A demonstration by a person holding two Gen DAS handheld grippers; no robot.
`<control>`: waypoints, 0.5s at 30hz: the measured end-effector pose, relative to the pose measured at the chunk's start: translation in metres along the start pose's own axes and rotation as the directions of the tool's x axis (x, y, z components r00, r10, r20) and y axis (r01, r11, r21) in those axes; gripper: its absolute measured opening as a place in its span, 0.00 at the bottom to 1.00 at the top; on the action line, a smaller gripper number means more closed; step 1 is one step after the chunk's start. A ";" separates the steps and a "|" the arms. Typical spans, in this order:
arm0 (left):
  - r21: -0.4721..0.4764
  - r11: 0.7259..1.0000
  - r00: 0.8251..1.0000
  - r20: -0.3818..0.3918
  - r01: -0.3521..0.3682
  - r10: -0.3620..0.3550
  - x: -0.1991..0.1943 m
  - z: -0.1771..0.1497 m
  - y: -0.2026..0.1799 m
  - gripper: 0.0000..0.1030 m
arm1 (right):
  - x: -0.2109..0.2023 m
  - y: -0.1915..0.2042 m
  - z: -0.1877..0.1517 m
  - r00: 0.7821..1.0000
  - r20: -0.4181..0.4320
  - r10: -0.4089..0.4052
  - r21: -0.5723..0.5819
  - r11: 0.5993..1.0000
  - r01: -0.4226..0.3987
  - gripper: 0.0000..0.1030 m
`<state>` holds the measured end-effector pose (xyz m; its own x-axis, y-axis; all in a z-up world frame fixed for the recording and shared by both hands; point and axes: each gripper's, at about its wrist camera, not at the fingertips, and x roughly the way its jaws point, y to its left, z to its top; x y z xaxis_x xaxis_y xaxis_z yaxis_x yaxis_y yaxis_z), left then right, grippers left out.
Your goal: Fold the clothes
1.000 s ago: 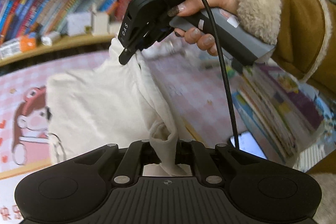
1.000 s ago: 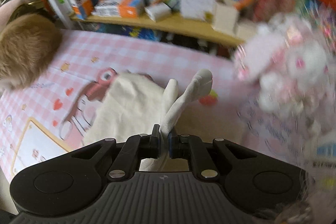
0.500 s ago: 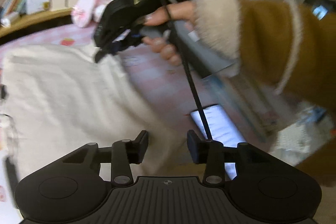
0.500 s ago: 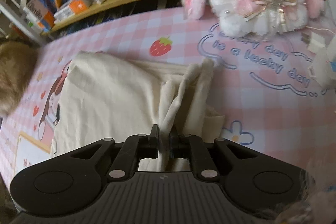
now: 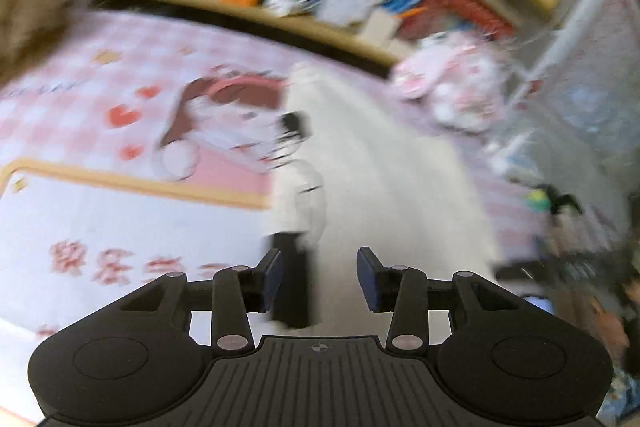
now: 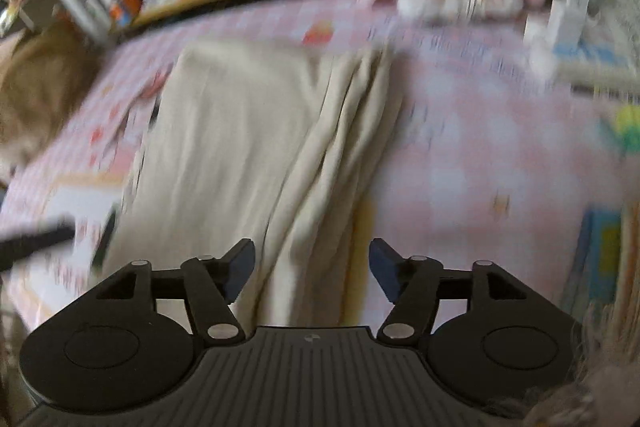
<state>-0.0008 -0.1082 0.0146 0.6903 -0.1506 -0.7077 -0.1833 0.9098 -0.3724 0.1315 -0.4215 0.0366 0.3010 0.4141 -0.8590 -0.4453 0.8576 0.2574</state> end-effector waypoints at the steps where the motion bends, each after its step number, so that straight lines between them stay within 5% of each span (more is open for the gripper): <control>1: -0.011 1.000 1.000 -0.014 0.004 -0.004 0.007 0.001 0.004 0.41 | 0.002 0.005 -0.010 1.000 -0.009 -0.010 -0.004 1.000 0.010 0.60; 7: -0.076 0.996 0.995 -0.079 0.048 -0.054 0.031 -0.002 0.015 0.43 | 0.007 0.007 -0.036 1.000 -0.002 -0.029 0.108 0.994 0.030 0.59; 9: -0.089 0.993 0.994 -0.079 0.075 -0.082 0.033 -0.002 0.016 0.42 | 0.007 0.006 -0.041 1.000 0.005 -0.018 0.135 0.991 0.017 0.49; 11: -0.122 0.988 0.990 -0.085 0.098 -0.108 0.034 -0.002 0.022 0.34 | 0.006 0.004 -0.044 1.000 0.013 -0.001 0.158 0.987 -0.001 0.42; 13: -0.168 0.980 0.987 -0.104 0.108 -0.126 0.035 -0.001 0.030 0.08 | 0.007 0.006 -0.046 1.000 0.016 0.014 0.168 0.986 -0.016 0.33; 15: -0.208 0.969 0.984 -0.089 0.135 -0.156 0.030 0.003 0.041 0.04 | 0.010 0.009 -0.046 0.999 0.010 0.030 0.180 0.983 -0.031 0.25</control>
<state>0.0143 -0.0744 -0.0202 0.6454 -0.3245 -0.6915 -0.2301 0.7806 -0.5811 0.0913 -0.4239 0.0100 0.2961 0.4427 -0.8463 -0.2955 0.8851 0.3596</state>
